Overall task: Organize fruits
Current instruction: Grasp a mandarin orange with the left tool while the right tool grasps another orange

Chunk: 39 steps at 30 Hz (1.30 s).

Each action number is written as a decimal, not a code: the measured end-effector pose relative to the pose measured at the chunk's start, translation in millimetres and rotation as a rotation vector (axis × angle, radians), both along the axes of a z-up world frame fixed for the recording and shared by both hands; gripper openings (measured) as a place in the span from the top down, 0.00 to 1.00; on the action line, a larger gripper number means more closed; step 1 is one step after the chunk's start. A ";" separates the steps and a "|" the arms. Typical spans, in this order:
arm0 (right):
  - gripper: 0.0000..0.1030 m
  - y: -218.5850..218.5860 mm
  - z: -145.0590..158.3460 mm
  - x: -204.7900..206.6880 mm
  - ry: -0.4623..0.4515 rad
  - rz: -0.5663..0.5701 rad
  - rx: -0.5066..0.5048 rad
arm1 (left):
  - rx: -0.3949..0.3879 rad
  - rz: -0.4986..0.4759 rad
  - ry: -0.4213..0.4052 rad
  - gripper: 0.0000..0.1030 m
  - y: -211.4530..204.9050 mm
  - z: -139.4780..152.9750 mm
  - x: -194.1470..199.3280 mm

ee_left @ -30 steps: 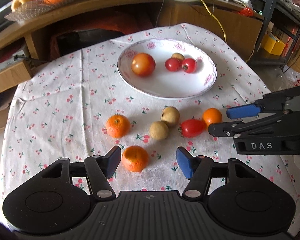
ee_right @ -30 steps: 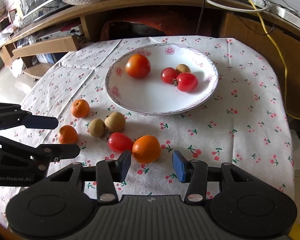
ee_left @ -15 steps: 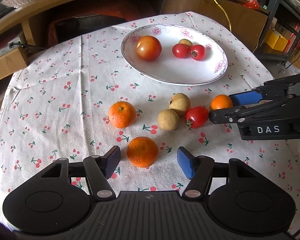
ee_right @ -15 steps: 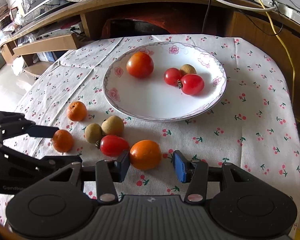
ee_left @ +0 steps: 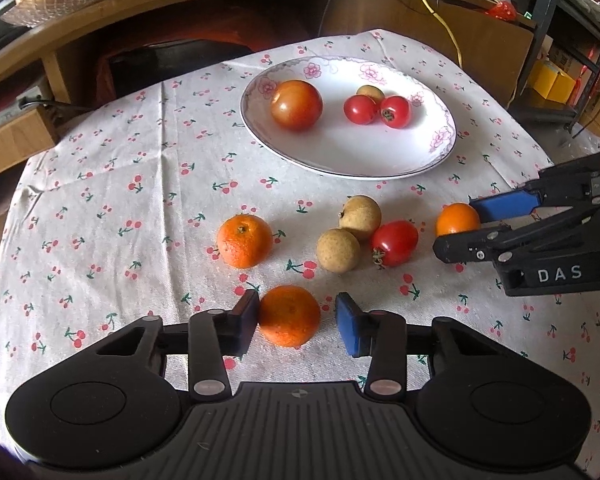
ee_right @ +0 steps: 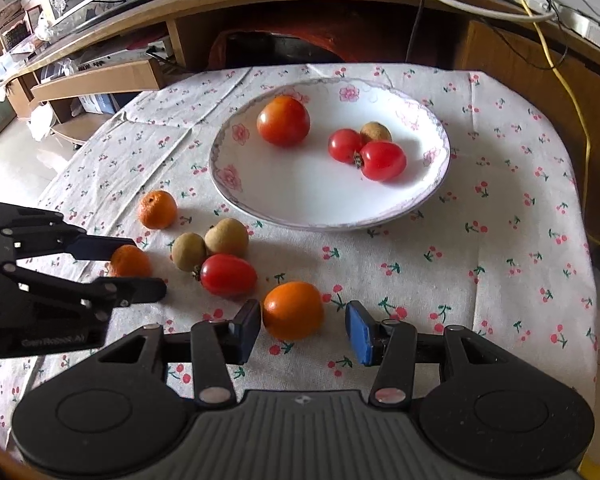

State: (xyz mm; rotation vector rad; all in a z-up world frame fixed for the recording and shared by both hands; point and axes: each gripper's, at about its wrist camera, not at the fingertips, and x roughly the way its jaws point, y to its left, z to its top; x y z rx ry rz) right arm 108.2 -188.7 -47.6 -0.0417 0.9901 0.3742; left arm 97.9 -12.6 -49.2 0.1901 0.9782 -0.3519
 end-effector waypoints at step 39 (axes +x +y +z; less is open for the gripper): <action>0.67 5.8 14.4 -31.5 -0.001 0.018 -0.044 | 0.006 -0.015 0.013 0.60 -8.4 9.9 -24.5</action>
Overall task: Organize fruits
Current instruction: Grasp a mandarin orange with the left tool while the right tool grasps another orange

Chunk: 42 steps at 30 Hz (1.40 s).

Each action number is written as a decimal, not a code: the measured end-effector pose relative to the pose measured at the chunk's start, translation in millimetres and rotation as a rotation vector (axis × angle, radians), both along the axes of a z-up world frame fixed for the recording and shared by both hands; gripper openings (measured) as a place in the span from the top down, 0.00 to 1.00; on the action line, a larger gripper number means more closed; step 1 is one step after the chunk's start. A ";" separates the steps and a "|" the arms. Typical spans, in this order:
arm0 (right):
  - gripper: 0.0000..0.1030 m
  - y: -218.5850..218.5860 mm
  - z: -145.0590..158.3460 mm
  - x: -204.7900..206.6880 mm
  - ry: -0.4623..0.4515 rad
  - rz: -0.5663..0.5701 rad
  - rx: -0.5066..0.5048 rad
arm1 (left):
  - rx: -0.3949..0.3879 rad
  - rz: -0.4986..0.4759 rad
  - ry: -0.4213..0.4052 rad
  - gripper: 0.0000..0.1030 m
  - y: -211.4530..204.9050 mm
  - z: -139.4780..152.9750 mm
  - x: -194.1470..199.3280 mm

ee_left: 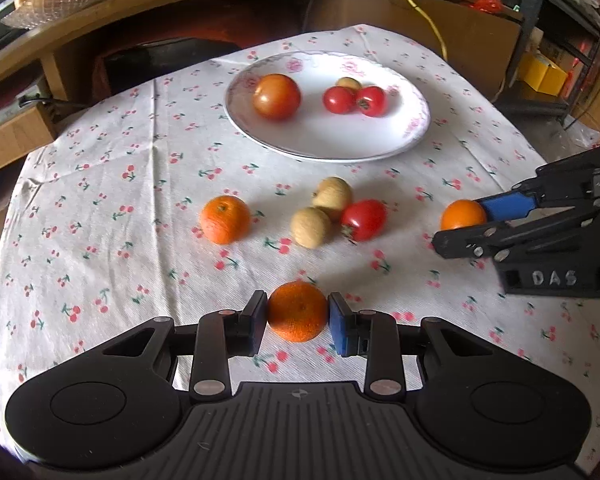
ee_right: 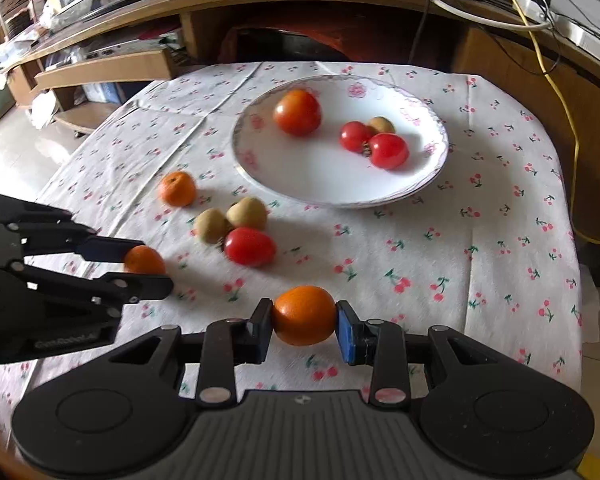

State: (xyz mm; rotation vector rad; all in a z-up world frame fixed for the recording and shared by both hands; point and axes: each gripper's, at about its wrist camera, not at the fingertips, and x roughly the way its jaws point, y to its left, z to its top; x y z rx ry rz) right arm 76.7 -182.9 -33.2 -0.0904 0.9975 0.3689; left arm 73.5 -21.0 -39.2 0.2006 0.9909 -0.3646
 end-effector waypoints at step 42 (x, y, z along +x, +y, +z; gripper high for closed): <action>0.67 5.7 -8.0 -37.9 0.055 0.018 -0.028 | 0.017 -0.030 0.022 0.61 -10.5 -4.6 -21.7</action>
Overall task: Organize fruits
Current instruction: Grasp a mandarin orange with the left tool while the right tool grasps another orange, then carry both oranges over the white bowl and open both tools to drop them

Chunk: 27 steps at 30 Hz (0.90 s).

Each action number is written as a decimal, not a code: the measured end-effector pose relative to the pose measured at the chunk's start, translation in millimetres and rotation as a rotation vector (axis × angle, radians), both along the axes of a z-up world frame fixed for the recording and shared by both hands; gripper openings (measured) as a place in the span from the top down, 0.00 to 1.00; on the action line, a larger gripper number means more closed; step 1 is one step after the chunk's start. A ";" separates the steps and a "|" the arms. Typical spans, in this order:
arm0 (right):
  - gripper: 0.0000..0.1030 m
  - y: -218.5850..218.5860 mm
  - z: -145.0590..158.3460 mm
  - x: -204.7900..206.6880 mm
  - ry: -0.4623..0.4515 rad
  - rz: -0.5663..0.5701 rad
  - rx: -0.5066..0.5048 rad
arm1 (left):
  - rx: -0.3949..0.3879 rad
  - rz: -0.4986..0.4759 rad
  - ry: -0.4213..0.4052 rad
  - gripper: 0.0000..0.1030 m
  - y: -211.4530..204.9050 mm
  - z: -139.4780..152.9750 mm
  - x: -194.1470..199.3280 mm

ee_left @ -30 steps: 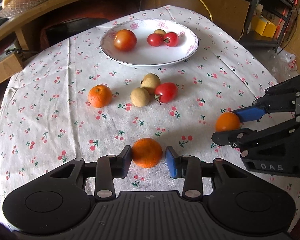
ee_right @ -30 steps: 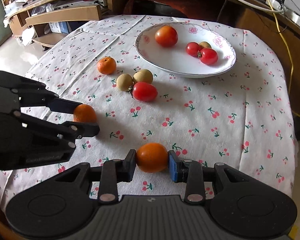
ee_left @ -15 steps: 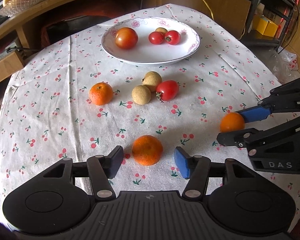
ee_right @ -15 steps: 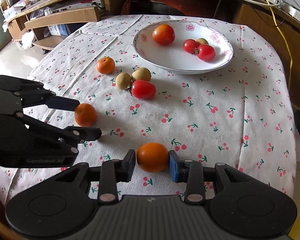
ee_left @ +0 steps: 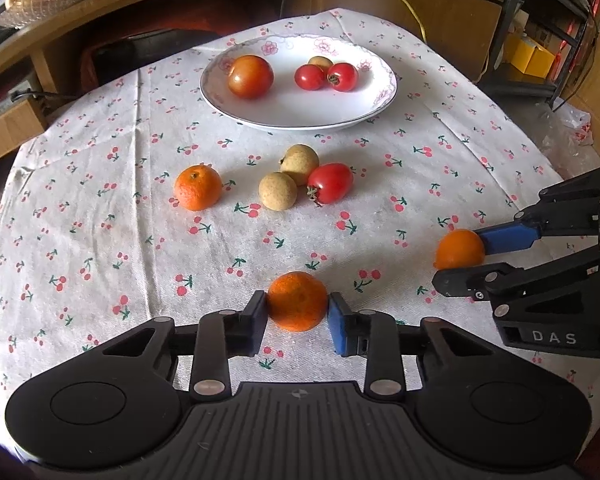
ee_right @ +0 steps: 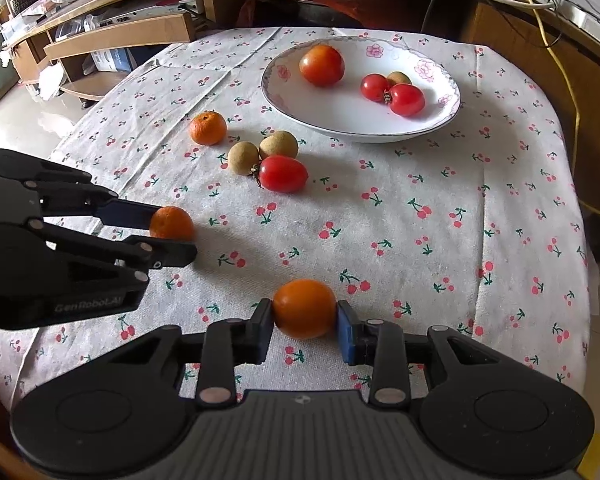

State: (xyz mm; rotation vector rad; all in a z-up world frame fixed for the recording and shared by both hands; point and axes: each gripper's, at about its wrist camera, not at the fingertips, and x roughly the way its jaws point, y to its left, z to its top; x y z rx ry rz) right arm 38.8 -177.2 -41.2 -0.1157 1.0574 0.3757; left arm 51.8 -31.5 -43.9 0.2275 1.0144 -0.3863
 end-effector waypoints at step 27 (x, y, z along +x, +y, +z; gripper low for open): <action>0.67 0.9 26.7 25.1 -0.098 -0.063 0.066 | -0.051 0.023 -0.069 0.62 -8.4 23.2 17.2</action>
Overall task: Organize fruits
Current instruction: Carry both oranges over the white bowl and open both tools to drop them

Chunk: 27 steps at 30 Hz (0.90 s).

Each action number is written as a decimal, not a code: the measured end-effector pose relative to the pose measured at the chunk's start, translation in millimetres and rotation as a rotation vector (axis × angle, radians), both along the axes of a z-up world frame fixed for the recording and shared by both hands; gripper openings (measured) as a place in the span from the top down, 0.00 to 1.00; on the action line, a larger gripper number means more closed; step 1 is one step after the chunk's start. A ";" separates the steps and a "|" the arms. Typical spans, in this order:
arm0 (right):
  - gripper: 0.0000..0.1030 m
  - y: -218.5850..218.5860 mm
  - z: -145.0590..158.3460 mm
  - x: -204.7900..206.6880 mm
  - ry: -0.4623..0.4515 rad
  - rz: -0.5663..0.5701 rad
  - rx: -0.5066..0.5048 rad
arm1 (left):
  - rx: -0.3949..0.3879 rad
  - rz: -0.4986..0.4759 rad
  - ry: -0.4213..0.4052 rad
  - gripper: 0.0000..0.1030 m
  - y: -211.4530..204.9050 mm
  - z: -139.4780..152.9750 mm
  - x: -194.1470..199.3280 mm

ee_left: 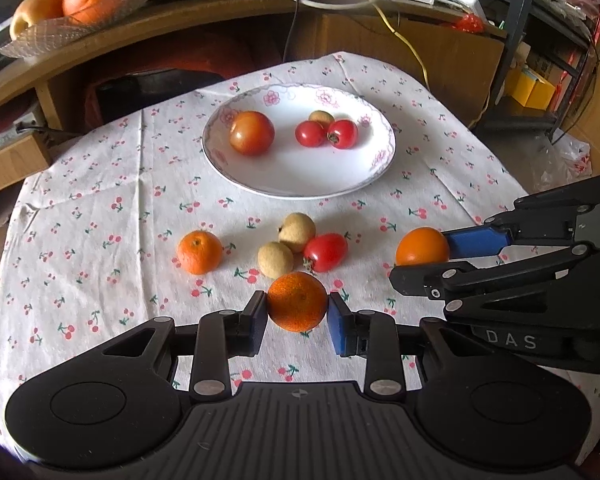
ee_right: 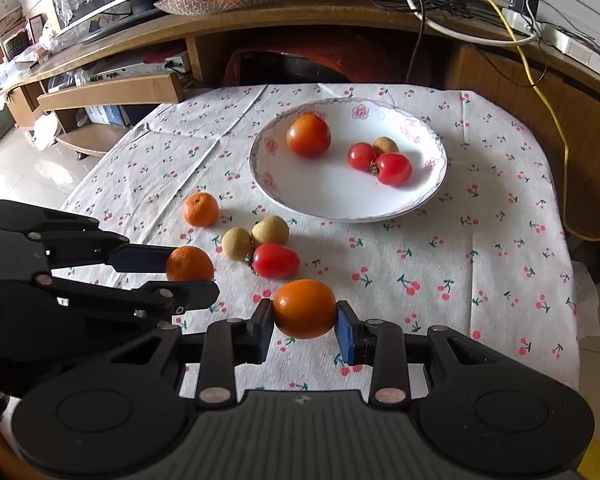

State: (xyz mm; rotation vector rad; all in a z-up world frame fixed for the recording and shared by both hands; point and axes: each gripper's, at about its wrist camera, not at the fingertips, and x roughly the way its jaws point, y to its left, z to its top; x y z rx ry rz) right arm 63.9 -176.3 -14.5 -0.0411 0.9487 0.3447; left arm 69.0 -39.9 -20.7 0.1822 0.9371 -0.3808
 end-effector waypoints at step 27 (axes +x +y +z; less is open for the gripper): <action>0.67 -21.3 11.0 71.4 -0.092 -0.089 0.050 | 0.010 0.009 -0.104 0.63 -21.6 17.8 71.3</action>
